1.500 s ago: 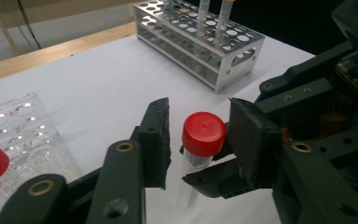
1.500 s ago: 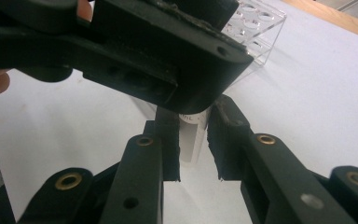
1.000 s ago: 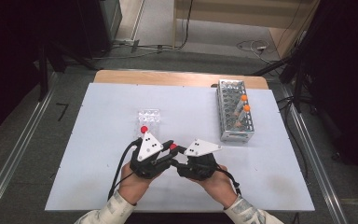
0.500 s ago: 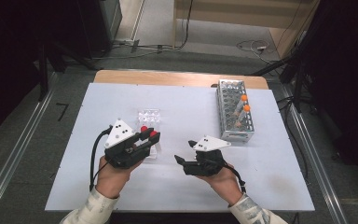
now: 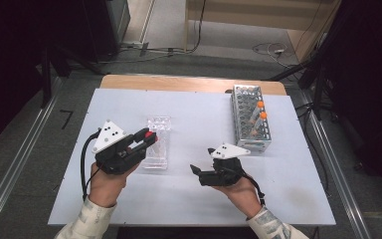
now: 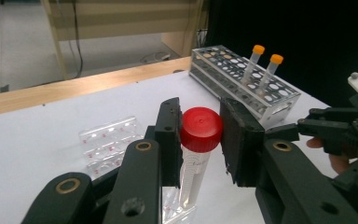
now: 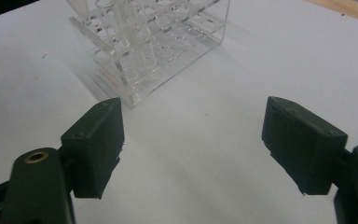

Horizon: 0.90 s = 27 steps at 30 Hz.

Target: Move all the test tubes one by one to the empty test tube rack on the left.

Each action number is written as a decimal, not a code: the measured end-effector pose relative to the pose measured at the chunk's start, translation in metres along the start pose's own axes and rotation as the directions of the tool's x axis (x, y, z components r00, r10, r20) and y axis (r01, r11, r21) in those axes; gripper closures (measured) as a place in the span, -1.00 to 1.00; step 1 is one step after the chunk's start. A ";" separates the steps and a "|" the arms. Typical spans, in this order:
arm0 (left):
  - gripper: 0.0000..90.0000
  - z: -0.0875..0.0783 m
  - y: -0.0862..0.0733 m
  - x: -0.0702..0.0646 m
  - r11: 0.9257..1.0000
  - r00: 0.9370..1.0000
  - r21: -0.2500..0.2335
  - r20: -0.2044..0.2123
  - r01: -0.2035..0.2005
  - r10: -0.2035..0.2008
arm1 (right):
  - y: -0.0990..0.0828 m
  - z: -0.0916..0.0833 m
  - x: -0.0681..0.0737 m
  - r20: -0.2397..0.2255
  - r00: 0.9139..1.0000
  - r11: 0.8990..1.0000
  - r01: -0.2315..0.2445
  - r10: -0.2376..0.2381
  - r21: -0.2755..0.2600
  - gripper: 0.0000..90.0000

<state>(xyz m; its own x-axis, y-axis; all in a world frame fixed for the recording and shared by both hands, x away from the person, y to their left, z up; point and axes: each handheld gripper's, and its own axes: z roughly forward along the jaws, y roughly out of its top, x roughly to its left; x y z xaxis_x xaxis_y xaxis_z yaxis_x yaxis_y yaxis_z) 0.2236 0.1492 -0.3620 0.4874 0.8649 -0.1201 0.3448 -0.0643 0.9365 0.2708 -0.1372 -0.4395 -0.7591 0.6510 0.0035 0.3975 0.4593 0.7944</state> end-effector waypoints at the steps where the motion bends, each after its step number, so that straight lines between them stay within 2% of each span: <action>1: 0.55 0.000 0.000 0.001 1.000 1.000 0.001 -0.007 0.003 -0.003 | 0.000 0.001 0.000 0.005 1.000 1.000 0.001 -0.001 0.006 -0.60; 6: 0.55 0.002 -0.002 0.004 1.000 1.000 0.007 -0.023 0.008 -0.008 | 0.000 0.001 0.000 0.006 1.000 1.000 -0.004 0.004 0.005 -0.60; 12: 0.55 0.007 -0.007 0.007 1.000 0.998 0.010 -0.063 -0.009 0.010 | 0.000 0.001 0.000 0.010 1.000 1.000 -0.004 0.004 0.007 -0.60; 17: 0.55 0.014 -0.013 0.010 0.999 0.998 0.033 -0.069 -0.005 0.007 | 0.000 0.001 0.000 0.011 1.000 1.000 -0.004 0.004 0.009 -0.60; 27: 0.55 0.022 -0.022 0.005 0.998 0.997 0.056 -0.071 -0.032 0.036 | 0.000 0.001 0.000 0.011 1.000 1.000 -0.003 0.003 0.011 -0.59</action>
<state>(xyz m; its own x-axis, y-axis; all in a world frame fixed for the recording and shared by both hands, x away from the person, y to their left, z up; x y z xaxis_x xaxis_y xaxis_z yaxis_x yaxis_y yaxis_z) 0.2367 0.1441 -0.3903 0.4418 0.8950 -0.0623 0.3730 -0.1201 0.9200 0.2711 -0.1366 -0.4406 -0.7522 0.6590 -0.0004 0.4055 0.4634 0.7879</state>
